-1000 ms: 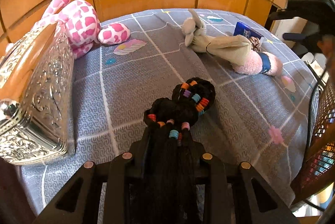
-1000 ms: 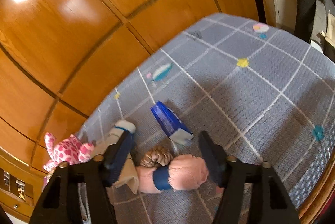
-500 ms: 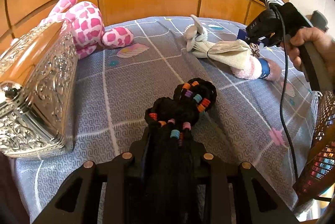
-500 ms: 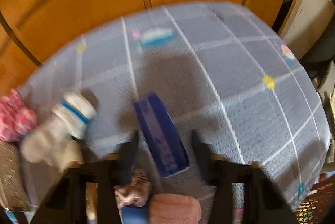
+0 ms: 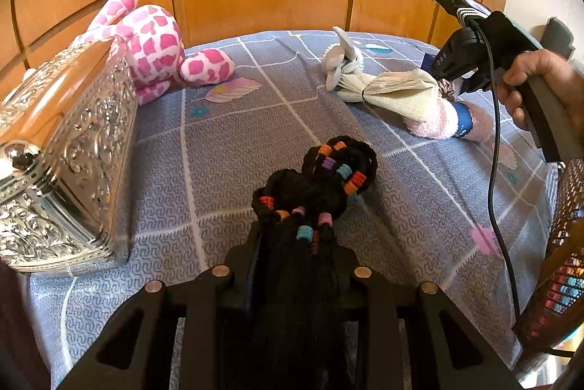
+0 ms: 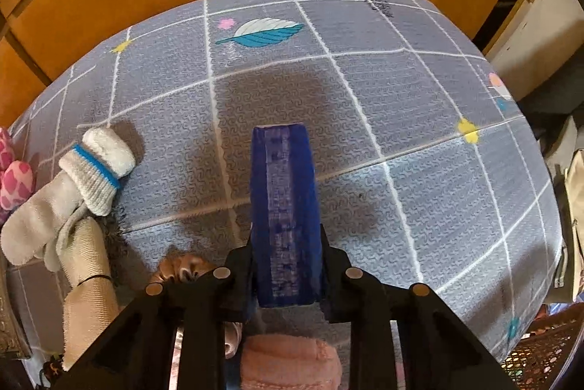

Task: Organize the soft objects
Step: 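Grasp the blue tissue pack with the right tool while the left tool holds the doll, then carry the doll into the gold box and open the left tool while the right tool holds the pack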

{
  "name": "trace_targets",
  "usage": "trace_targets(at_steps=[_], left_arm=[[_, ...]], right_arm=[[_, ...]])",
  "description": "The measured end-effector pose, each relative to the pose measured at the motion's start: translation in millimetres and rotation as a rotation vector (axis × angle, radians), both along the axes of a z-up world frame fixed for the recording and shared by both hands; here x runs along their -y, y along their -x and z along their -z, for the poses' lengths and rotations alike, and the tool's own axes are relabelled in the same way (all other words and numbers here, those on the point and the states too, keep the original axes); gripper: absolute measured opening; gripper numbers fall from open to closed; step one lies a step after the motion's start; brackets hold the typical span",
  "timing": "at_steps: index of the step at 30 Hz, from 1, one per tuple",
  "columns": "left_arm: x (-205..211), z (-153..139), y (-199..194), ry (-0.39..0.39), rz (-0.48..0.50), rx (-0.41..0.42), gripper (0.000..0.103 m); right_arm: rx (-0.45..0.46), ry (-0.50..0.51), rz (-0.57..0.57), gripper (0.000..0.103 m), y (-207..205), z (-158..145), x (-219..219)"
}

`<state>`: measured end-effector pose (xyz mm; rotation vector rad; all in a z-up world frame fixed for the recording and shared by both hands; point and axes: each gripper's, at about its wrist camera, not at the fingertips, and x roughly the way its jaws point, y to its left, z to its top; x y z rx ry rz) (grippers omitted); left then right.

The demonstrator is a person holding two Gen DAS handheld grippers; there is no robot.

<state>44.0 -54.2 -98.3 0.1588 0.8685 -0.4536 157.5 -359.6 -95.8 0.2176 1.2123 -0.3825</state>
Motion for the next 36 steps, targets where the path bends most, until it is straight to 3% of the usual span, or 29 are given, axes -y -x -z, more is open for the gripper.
trace_targets(at_steps=[9,19,36], left_arm=[[0,-11,-2,0.014,-0.026,-0.054,0.028],[4,-44,9,0.054,-0.008,-0.007,0.028],[-1,-83,-9,0.06,-0.064,0.037,0.028]], right_arm=[[-0.009,0.044,-0.009,0.024,-1,-2,-5],[-0.008,0.024,0.001,0.025,0,-2,-4],[-0.009,0.064,-0.01,0.025,-3,0,-9]])
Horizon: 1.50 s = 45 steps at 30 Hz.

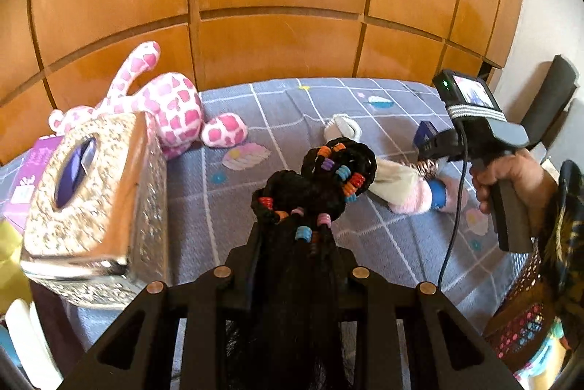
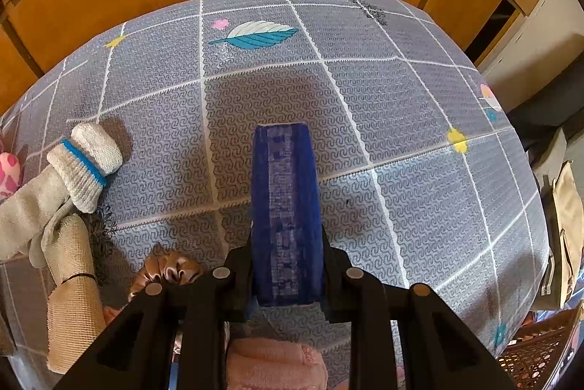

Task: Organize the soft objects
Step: 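Carry the doll into the gold box and open the left tool while the right tool holds the pack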

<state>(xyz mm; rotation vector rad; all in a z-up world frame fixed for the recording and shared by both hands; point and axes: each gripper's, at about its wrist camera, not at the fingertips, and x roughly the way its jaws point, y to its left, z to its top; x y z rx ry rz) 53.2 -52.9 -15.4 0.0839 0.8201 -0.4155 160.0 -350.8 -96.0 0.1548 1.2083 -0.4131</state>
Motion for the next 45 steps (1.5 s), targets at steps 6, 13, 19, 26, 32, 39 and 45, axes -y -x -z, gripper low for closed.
trace_targets(at_steps=[6,13,19,26,32,39,45], left_arm=[[-8,-14,-9,0.008,-0.014,0.015,0.028],[-23,-29,-22,0.018,-0.044,0.024,0.028],[-40,-39,-34,0.038,-0.076,0.02,0.028],[-81,-51,-52,0.095,-0.161,-0.009,0.028],[-152,-60,-69,0.145,-0.314,-0.033,0.028],[-244,-44,-77,0.186,-0.527,-0.097,0.028],[-304,-23,-63,0.188,-0.663,-0.139,0.028]], right_arm=[[0.001,0.001,0.0,0.025,0,-1,0],[0.002,0.005,-0.003,0.025,0,-1,0],[0.004,0.007,-0.004,0.025,0,-2,-1],[0.014,0.01,0.001,0.025,2,-5,0],[0.028,0.014,0.002,0.025,4,-7,0],[0.036,0.025,-0.002,0.025,7,-10,-3],[0.039,0.032,-0.003,0.025,9,-11,-5]])
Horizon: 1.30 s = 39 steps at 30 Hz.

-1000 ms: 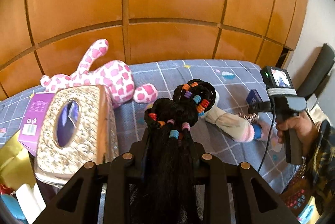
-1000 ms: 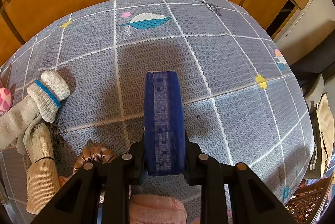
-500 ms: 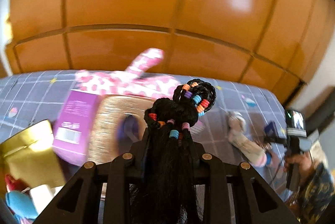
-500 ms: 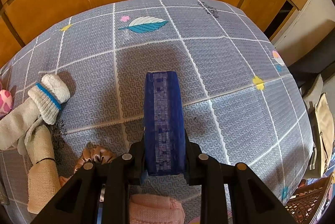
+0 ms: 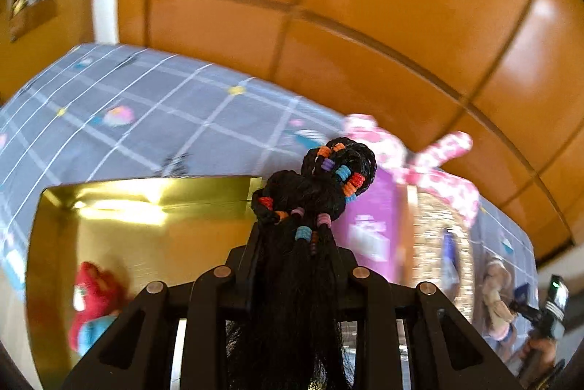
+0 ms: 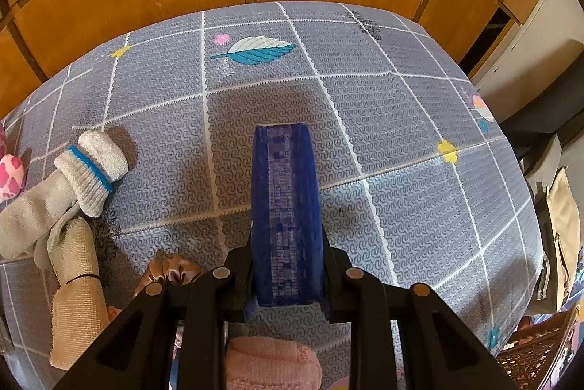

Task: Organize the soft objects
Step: 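Carry the doll into the gold box and open the left tool while the right tool holds the pack, then carry the blue tissue pack to the gold box and open the right tool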

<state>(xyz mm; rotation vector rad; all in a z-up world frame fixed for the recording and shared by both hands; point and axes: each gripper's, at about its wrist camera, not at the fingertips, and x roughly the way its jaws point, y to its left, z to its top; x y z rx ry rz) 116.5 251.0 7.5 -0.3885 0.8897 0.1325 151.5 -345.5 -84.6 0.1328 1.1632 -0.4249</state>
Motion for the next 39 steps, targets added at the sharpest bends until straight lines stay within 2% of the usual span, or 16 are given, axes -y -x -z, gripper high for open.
trace_targets(at_steps=[7,8,10,13,17,21,24,27,33,39], left_arm=[[-58,36,12,0.009,-0.14,-0.086,0.03],[-62,39,13,0.01,-0.15,-0.091,0.032],[-69,45,16,-0.009,-0.162,-0.099,0.049],[-72,48,24,-0.033,-0.152,-0.089,0.058],[-65,36,45,-0.084,-0.145,-0.038,0.065],[-41,19,70,-0.163,-0.115,0.024,0.078],[-26,8,94,-0.21,-0.112,0.062,0.08],[-16,1,115,-0.235,-0.11,0.094,0.088],[0,-6,142,-0.288,-0.097,0.123,0.091],[18,-6,159,-0.329,-0.056,0.135,0.098]], right_arm=[[-0.005,0.013,-0.004,0.025,0,1,-3],[-0.006,0.016,-0.006,0.025,0,1,-3],[-0.01,0.025,-0.008,0.025,0,1,-5],[-0.015,0.034,-0.01,0.025,0,2,-5],[-0.023,0.045,-0.009,0.025,0,3,-6],[-0.028,0.057,-0.01,0.025,0,3,-7],[-0.027,0.067,-0.015,0.025,0,3,-8],[-0.028,0.071,-0.016,0.025,0,3,-9],[-0.016,0.079,-0.016,0.025,3,0,-12],[0.008,0.082,-0.021,0.025,8,-7,-16]])
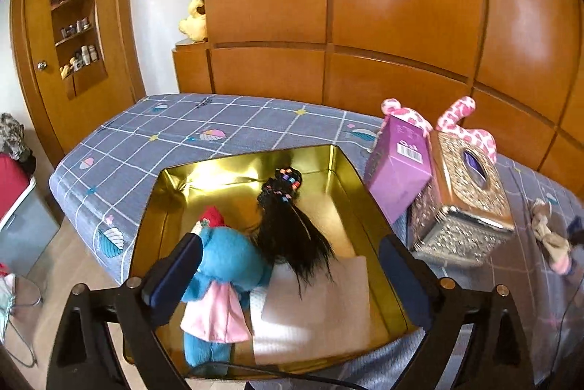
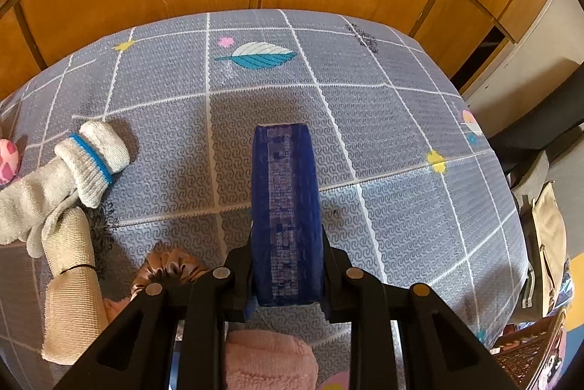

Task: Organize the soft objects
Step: 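Carry the blue tissue pack to the gold box and open the right tool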

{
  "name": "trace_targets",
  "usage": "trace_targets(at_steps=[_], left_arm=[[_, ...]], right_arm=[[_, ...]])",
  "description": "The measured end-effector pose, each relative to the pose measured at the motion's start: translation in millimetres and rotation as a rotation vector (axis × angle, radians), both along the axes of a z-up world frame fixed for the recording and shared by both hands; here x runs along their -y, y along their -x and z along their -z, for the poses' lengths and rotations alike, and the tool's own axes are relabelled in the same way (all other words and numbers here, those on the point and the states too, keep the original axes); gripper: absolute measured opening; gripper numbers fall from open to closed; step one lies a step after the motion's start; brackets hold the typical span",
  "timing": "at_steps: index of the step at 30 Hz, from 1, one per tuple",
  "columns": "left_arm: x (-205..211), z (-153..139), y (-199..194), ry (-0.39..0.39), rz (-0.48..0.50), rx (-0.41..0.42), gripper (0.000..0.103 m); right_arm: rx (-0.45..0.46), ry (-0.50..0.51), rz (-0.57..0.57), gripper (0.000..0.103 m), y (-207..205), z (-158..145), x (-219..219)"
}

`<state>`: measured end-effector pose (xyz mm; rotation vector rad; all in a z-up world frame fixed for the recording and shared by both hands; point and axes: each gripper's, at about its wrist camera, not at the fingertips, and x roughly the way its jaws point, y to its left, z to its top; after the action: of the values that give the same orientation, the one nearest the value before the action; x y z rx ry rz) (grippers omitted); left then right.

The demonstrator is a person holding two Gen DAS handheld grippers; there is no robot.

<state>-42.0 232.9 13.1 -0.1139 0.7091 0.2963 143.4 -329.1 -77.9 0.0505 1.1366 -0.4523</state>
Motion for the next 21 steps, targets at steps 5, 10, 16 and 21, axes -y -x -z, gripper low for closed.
trace_targets(at_steps=[5,10,16,21], left_arm=[[10,6,2,-0.018,0.021,-0.016,0.1],[16,14,0,-0.02,0.035,-0.045,0.101],[19,23,0,-0.022,0.04,-0.061,0.102],[18,25,-1,-0.014,0.046,-0.058,0.103]], right_arm=[[0.036,-0.008,-0.026,0.025,2,-7,-4],[0.089,-0.012,-0.065,0.025,4,-17,-12],[0.097,-0.017,-0.077,0.025,3,-19,-16],[0.136,-0.025,-0.088,0.025,6,-26,-17]])
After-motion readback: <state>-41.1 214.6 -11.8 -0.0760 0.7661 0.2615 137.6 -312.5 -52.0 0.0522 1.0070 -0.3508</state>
